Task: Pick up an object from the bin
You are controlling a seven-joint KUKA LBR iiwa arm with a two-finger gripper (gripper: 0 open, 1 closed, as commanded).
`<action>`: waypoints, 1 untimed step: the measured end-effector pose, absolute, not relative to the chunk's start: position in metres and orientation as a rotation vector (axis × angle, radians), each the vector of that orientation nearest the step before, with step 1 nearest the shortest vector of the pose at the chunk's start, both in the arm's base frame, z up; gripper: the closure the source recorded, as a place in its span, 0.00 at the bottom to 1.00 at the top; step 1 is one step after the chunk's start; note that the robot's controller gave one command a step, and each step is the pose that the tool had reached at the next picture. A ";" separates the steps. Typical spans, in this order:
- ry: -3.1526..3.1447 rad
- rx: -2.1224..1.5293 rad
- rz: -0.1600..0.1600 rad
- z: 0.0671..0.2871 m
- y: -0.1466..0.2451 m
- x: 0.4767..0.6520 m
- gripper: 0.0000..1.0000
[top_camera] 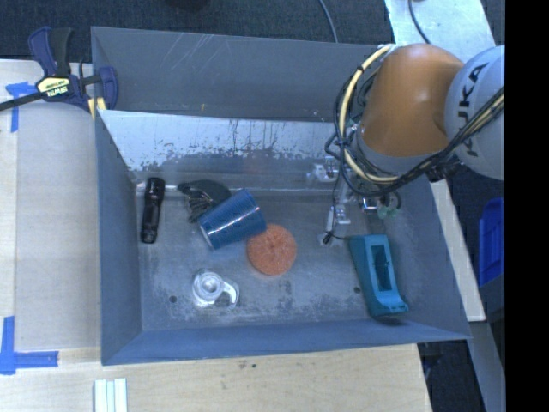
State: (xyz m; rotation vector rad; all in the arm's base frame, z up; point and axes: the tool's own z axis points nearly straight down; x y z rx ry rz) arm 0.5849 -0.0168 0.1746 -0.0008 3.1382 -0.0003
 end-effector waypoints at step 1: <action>3.126 -0.014 -0.002 0.145 -0.009 0.578 0.00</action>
Offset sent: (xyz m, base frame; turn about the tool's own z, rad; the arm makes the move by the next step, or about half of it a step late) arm -0.0440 0.0365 -0.0941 -0.1758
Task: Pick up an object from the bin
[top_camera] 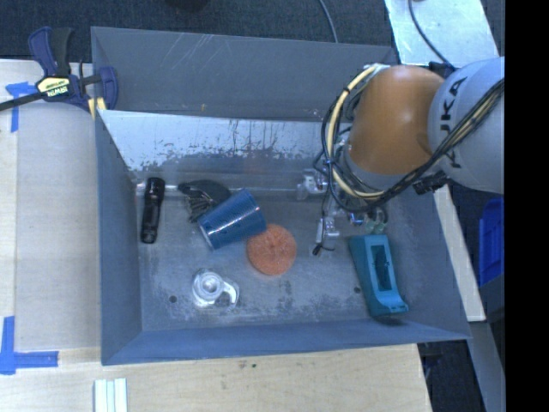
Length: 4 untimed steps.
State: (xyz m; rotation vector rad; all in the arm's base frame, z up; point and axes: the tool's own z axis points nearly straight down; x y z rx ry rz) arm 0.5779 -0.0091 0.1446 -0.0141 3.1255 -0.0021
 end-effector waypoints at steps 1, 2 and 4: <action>3.115 -0.279 -0.002 0.078 0.021 0.539 0.00; 3.127 -0.067 -0.001 0.071 0.057 0.573 0.00; 3.115 -0.078 0.006 0.071 0.052 0.575 0.00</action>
Offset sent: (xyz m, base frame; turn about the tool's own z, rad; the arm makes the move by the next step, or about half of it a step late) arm -0.0047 0.0674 -0.0746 -0.0264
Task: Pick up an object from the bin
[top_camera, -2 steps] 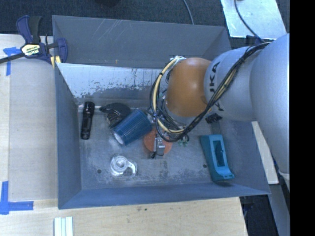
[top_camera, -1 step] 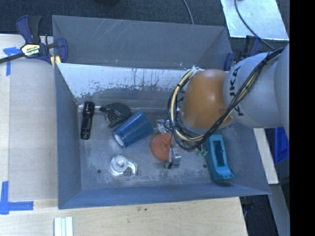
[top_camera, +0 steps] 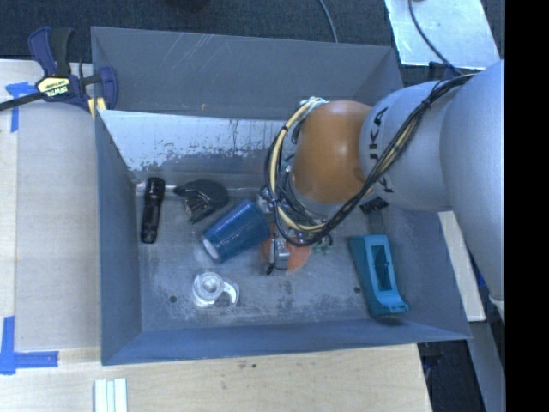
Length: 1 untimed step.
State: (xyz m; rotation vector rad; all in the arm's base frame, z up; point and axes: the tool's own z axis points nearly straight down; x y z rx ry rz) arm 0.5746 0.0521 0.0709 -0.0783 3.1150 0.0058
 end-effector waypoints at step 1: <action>3.118 -0.191 -0.007 0.083 0.017 0.547 1.00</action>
Offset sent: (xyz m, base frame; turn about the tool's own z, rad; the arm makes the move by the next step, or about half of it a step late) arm 0.0000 0.0000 0.0000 0.0000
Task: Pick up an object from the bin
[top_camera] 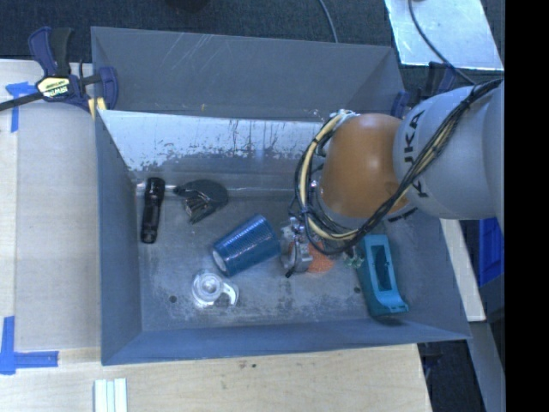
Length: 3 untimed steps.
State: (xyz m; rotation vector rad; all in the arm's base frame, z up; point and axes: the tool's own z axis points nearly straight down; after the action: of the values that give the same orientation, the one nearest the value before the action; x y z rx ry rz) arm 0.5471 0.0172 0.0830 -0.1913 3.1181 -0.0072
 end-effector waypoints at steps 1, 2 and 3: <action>3.118 -0.191 -0.007 0.083 0.017 0.547 1.00; 3.061 -0.629 -0.011 0.076 -0.011 0.537 0.00; 3.061 -0.628 -0.011 0.076 -0.011 0.537 0.00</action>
Offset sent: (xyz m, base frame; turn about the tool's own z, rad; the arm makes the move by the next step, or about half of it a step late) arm -0.0104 -0.0279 -0.0075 -0.2847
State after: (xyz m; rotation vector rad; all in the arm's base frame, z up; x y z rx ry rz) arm 0.5371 -0.0111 0.0758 -0.6282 3.0614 -0.0105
